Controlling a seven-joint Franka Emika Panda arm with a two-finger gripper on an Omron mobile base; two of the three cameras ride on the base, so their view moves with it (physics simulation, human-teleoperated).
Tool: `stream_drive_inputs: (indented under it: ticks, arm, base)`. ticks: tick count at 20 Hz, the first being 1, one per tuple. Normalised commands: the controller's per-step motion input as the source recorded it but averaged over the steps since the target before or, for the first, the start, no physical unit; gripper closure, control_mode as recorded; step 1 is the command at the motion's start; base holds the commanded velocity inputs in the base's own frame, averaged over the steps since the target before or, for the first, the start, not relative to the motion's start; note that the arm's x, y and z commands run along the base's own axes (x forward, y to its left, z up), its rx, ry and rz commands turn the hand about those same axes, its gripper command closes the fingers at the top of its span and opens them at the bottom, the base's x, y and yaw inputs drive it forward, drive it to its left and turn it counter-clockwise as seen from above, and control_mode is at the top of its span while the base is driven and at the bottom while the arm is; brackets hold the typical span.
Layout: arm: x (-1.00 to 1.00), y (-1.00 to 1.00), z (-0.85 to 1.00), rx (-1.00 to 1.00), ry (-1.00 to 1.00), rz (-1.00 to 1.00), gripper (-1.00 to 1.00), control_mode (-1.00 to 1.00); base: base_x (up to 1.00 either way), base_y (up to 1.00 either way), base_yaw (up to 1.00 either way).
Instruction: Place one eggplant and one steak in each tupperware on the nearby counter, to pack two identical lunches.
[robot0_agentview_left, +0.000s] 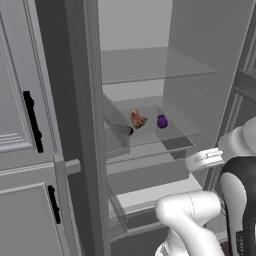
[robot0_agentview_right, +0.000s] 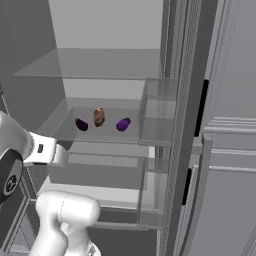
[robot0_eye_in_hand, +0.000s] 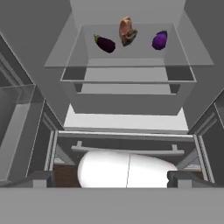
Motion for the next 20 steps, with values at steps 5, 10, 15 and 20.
stream_drive_inputs:
  ticks: [5, 10, 15, 20]
  arm:
    - [0.78, 0.0, -0.22, 0.0, 0.0, 0.0, -1.0, -1.0]
    - [1.0, -0.19, -0.19, 0.0, 0.0, -0.01, -1.0, -1.0]
    - [0.79, -0.33, -0.4, 0.0, -0.02, -0.13, -1.0, -1.0]
    - [0.69, -0.01, -0.37, -0.05, -0.03, -0.21, -1.0, -1.0]
  base:
    - [0.0, 0.0, 0.0]
    - [0.0, 0.0, 0.0]
    - [0.0, 0.0, 0.0]
    - [0.0, 0.0, 0.0]
